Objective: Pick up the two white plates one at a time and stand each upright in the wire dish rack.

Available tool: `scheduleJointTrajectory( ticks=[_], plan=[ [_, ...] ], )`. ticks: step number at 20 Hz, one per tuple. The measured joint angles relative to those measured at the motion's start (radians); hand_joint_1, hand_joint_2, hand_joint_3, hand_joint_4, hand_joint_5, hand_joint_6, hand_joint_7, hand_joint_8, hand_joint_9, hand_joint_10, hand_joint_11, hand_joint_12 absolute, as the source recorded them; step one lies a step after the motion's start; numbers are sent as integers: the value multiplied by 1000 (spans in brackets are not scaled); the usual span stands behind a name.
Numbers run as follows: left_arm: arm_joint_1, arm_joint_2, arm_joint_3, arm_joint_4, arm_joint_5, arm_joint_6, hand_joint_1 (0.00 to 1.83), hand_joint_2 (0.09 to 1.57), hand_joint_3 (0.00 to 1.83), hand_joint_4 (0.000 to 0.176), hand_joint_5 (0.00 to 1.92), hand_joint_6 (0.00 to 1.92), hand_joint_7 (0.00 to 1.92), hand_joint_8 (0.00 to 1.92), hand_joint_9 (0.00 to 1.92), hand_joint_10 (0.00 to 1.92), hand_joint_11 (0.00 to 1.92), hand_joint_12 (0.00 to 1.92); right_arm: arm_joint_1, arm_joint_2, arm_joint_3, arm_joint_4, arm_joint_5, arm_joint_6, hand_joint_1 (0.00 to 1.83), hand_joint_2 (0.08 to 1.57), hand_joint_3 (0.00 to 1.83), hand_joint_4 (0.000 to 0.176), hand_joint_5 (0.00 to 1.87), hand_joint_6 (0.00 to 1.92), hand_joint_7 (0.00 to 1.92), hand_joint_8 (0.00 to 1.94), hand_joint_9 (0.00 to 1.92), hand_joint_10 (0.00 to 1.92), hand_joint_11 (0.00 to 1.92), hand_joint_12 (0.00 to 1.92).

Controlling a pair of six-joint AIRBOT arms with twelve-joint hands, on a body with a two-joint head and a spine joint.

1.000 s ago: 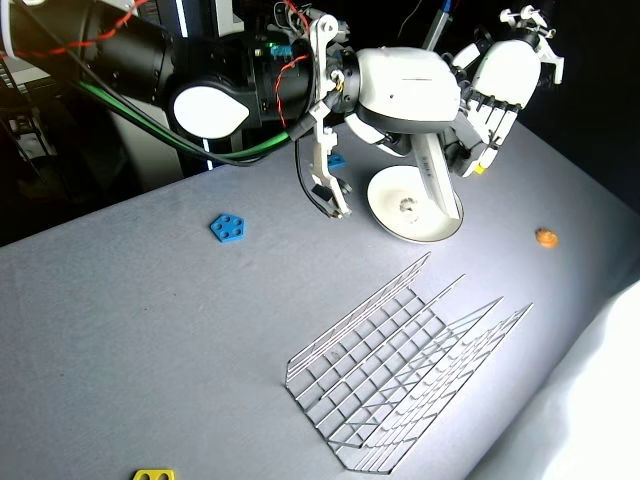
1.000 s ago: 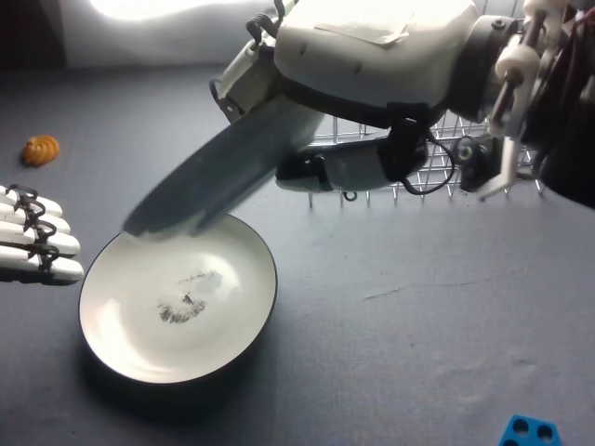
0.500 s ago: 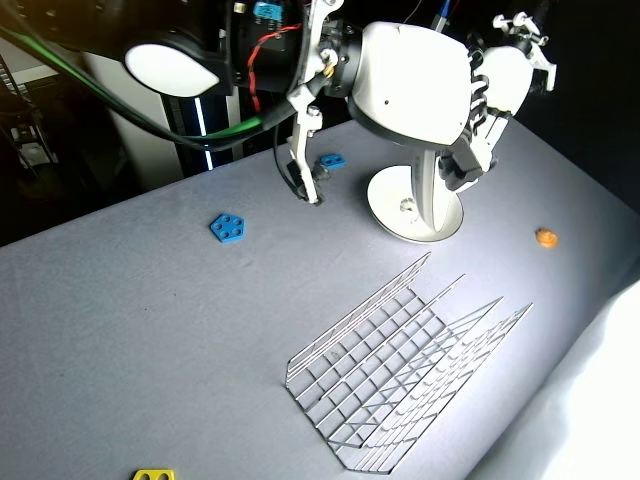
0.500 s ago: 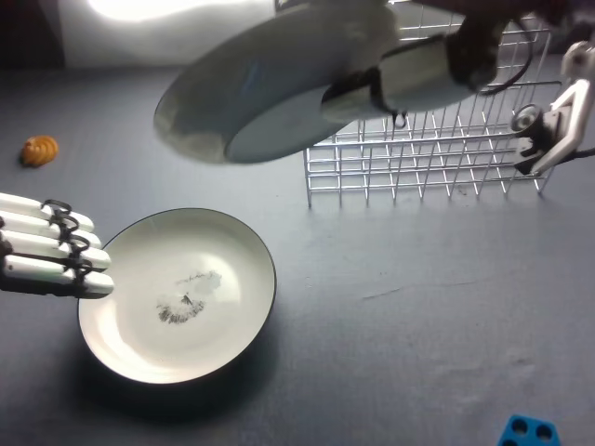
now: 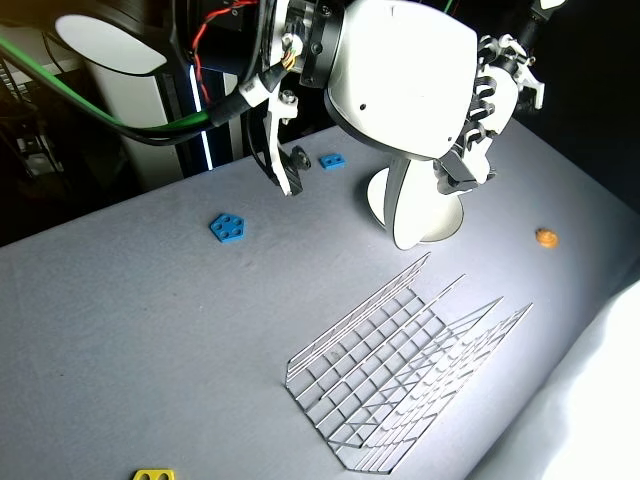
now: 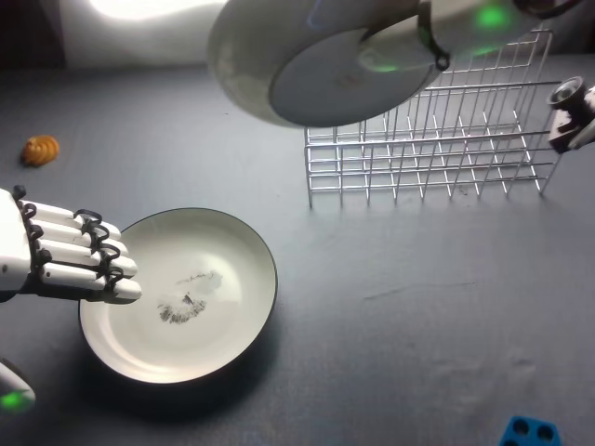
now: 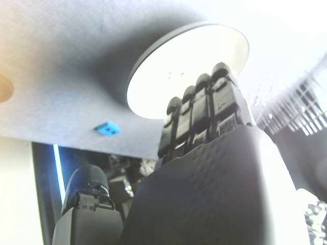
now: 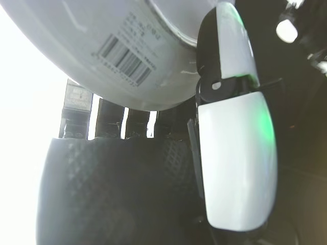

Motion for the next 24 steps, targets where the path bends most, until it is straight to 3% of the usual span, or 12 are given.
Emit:
scheduleJointTrajectory(
  ticks=[3,4,6,8,12,14,18,20,24],
  plan=[
    [0,-18,11,0,18,-2,0,1085,0,0,50,11,29,9,11,4,0,0,-5,11,6,-21,-5,7,1207,1133,0,24,919,1120,993,933,1128,9,675,913],
    [0,-24,14,-2,23,-3,0,1087,0,0,45,8,24,6,4,1,0,0,-15,13,17,-107,-9,80,1208,1133,0,23,917,1121,997,928,1129,8,675,910],
    [2,-32,28,0,25,-4,0,1084,0,0,23,0,2,0,0,0,0,0,-43,24,44,-373,4,377,1209,1129,1,23,919,1116,1009,910,1140,7,698,900],
    [12,-37,47,-4,34,-4,0,1087,0,0,54,13,29,11,13,5,0,0,-56,38,70,-544,29,541,1210,1126,0,24,932,1100,1013,901,1139,5,705,892],
    [17,-44,61,-5,43,-4,0,1091,1,0,34,1,11,1,1,0,0,0,-56,40,120,-567,57,607,1205,1136,1,24,915,1131,984,942,1114,1,675,907],
    [22,-48,67,0,43,-4,0,1088,0,0,31,2,7,0,0,0,0,0,-56,39,155,-688,45,779,1205,1135,0,24,919,1126,987,937,1119,3,682,904],
    [22,-49,68,-4,43,-7,0,1094,2,0,43,6,28,10,9,3,0,0,-56,39,205,-724,29,857,1209,1129,0,23,925,1114,1006,908,1103,6,668,909],
    [22,-49,68,-2,42,-7,0,1092,1,0,36,2,23,7,3,0,0,0,-56,35,239,-879,26,1041,1215,1118,0,24,950,1075,1024,880,1129,12,686,908],
    [22,-50,68,-2,42,-7,0,1090,0,0,34,2,23,4,5,2,0,0,-56,31,277,-1025,62,1205,1210,1126,2,26,935,1095,1003,917,1128,8,685,913]
  ],
)
